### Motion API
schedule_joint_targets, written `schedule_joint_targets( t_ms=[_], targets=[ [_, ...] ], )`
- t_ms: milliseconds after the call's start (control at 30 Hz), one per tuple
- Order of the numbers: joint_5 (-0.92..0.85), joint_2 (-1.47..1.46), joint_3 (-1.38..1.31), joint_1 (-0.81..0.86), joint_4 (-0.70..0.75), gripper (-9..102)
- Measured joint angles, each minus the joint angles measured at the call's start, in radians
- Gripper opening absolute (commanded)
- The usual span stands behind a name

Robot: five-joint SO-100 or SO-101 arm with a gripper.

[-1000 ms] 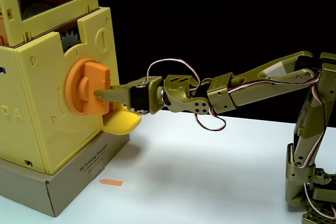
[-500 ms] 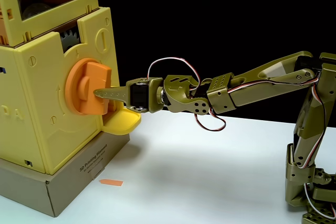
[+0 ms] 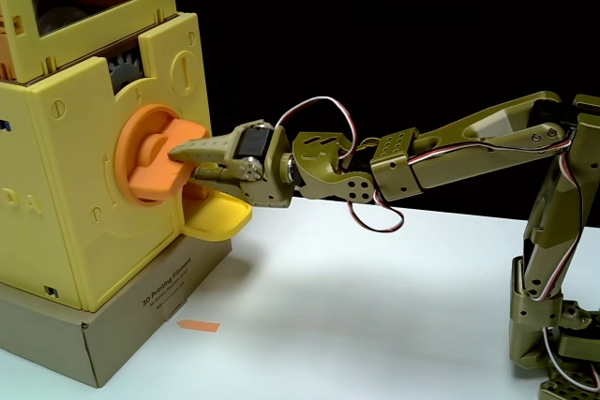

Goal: Turn the button of vending machine.

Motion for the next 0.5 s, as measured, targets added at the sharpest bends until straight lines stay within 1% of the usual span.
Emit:
schedule_joint_targets(
  t_ms=[200,500],
  targets=[
    [0.393,0.014,0.002,-0.002,0.009,-1],
    [1.081,0.035,0.009,0.008,0.040,-1]
  ],
)
